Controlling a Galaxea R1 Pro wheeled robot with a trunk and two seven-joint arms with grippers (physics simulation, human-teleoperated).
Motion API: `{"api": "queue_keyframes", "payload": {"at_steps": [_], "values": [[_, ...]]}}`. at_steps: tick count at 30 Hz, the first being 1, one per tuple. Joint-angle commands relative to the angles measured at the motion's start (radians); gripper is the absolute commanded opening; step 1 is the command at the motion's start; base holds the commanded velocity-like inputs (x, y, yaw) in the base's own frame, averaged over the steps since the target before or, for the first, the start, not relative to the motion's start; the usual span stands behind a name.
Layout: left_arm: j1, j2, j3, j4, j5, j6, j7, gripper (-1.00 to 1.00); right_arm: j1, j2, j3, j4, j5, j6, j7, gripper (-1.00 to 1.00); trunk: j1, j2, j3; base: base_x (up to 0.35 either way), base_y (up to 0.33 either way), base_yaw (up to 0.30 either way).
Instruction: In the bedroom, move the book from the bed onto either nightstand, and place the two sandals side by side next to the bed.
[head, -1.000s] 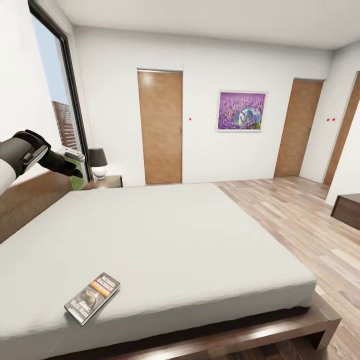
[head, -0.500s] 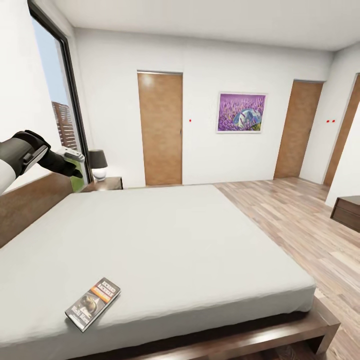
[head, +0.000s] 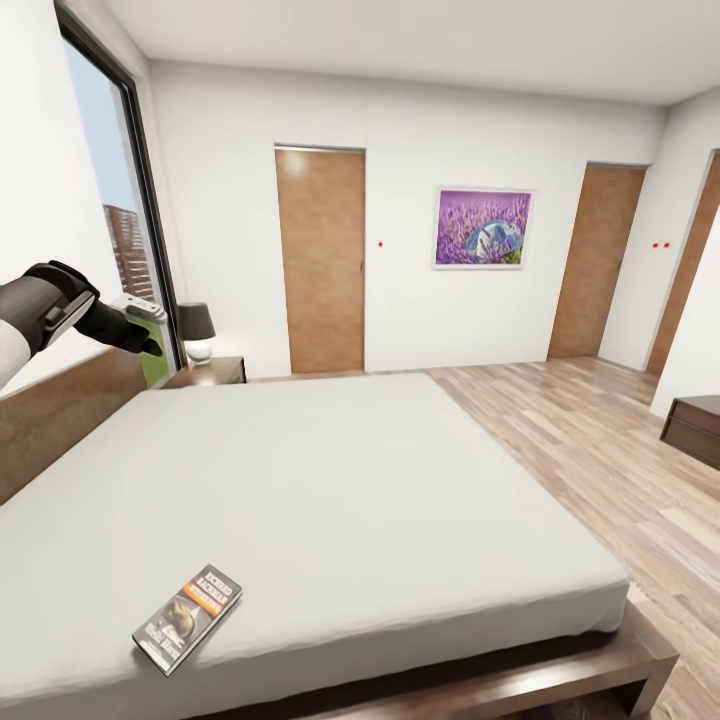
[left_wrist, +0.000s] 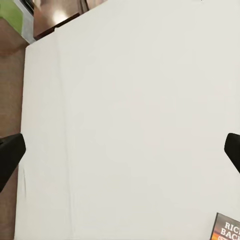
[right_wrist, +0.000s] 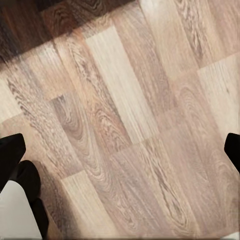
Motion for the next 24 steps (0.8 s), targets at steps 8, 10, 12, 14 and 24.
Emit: {"api": "queue_keyframes", "payload": {"at_steps": [8, 10, 12, 14, 24], "values": [[0.000, 0.003, -0.008, 0.001, 0.010, 0.003, 0.003, 1.00, -0.002, 0.002, 0.003, 0.000, 0.013, 0.007, 0.007, 1.00, -0.031, 0.056, 0.024, 0.000, 0.000, 0.000], [0.000, 0.004, -0.008, 0.002, 0.010, 0.002, 0.004, 1.00, -0.002, 0.002, 0.004, 0.003, 0.013, 0.007, 0.007, 1.00, -0.039, 0.070, 0.030, 0.000, 0.000, 0.000], [0.000, 0.005, -0.008, 0.002, 0.010, 0.002, 0.004, 1.00, -0.002, 0.002, 0.004, 0.006, 0.014, 0.007, 0.007, 1.00, -0.046, 0.084, 0.036, 0.000, 0.000, 0.000], [0.000, 0.008, -0.008, 0.003, 0.010, 0.002, 0.004, 1.00, -0.002, 0.003, 0.005, 0.013, 0.014, 0.007, 0.007, 1.00, -0.054, 0.098, 0.043, 0.000, 0.000, 0.000], [0.002, 0.030, -0.008, 0.003, 0.010, -0.001, 0.005, 1.00, -0.002, 0.003, 0.029, 0.050, 0.015, 0.006, -0.025, 1.00, -0.092, 0.168, 0.074, 0.000, 0.000, 0.000]]}}
